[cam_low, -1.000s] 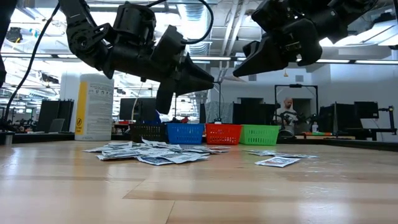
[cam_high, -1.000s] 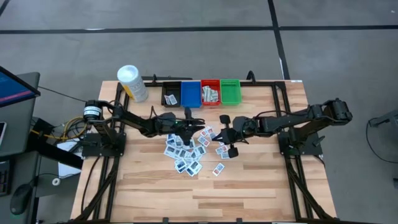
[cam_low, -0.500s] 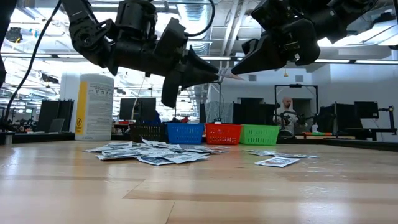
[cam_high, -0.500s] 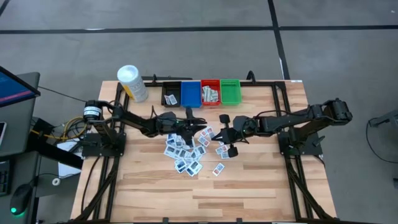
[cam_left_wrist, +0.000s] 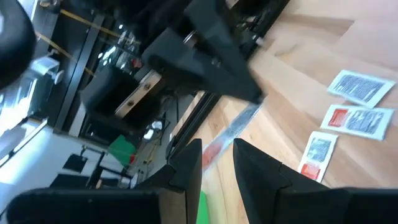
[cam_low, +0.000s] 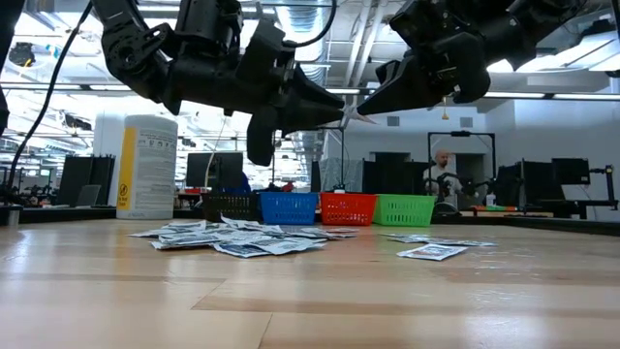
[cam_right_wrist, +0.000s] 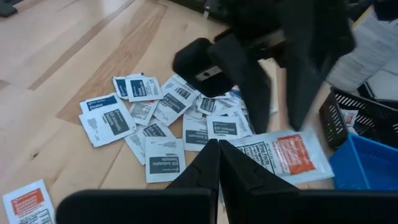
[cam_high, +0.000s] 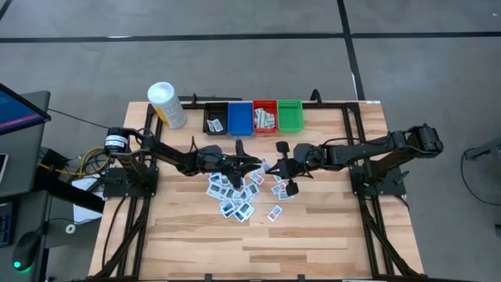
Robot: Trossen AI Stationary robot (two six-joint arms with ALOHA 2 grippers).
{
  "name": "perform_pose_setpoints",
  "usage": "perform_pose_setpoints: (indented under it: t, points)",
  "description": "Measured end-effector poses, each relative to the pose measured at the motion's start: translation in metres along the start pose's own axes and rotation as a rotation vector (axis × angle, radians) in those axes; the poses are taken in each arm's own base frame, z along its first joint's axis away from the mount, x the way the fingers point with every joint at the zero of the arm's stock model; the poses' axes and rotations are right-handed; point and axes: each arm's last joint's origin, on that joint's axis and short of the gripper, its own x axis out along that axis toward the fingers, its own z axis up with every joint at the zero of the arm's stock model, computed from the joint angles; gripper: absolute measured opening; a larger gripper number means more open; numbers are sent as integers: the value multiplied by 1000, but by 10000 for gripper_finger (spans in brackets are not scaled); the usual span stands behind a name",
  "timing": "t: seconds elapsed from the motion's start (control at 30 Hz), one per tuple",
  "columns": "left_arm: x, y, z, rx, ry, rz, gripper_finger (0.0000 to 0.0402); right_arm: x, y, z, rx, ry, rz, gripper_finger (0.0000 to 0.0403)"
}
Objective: Pick & Place First Aid Supplies
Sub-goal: Put the orange ointment pack into the black bin
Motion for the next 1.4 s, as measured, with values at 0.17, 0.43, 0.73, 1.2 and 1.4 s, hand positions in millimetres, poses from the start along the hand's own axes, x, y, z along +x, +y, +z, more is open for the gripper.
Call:
perform_pose_setpoints:
  t: [0.17, 0.43, 0.73, 1.2, 1.4]
  points:
    - [0, -1, 3, 3, -29, -14, 93, 0, 0, 1, -9, -14, -5, 0]
    - [0, -1, 3, -1, -31, -10, 92, 0, -1, 2, -11, -20, -7, 0]
    - [0, -1, 2, -1, -30, -10, 92, 0, 0, 7, -15, -80, 34, 0]
    - [0, -1, 2, -1, -24, -6, 92, 0, 0, 7, -12, -81, 36, 0]
    - [0, 0, 1, -4, -14, -1, 92, 0, 0, 7, -12, -81, 36, 0]
